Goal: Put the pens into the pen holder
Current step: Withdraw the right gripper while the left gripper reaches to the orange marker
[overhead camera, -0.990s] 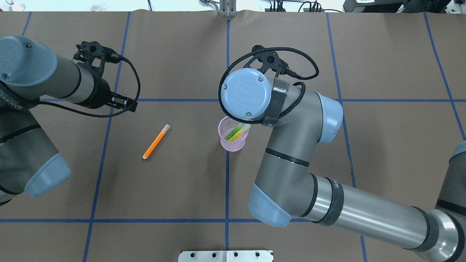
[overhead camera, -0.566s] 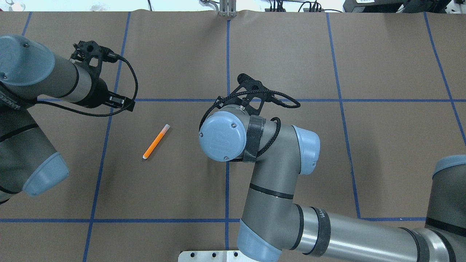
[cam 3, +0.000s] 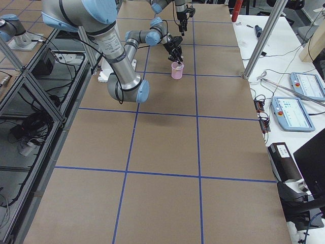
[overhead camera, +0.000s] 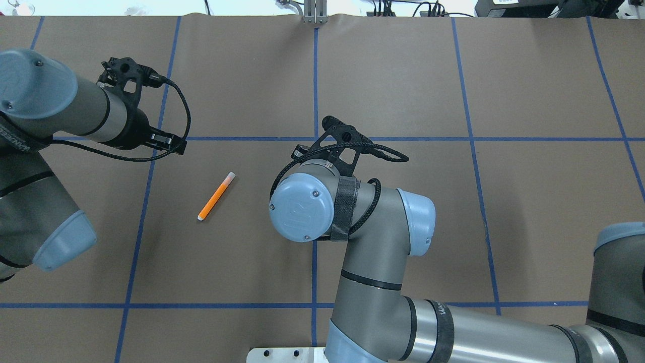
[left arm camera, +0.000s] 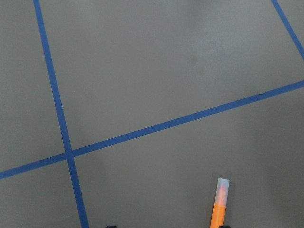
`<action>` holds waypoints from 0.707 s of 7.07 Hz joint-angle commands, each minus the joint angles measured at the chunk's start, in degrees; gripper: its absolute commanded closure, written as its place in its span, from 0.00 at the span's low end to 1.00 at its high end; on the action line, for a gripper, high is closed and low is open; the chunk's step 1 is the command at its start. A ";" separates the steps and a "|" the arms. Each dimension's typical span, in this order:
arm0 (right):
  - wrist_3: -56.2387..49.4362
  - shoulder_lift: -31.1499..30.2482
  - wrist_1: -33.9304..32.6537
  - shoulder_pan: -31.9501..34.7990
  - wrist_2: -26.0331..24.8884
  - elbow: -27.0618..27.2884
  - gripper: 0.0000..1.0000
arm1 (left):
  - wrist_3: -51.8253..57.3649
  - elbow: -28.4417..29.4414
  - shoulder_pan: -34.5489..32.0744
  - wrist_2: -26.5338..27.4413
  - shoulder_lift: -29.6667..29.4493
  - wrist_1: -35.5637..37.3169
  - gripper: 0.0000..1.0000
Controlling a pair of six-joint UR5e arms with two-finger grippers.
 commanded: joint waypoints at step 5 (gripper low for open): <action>-32.00 -12.20 0.64 24.73 38.40 12.42 0.00 | 9.96 10.30 0.63 -5.96 -14.30 16.18 0.18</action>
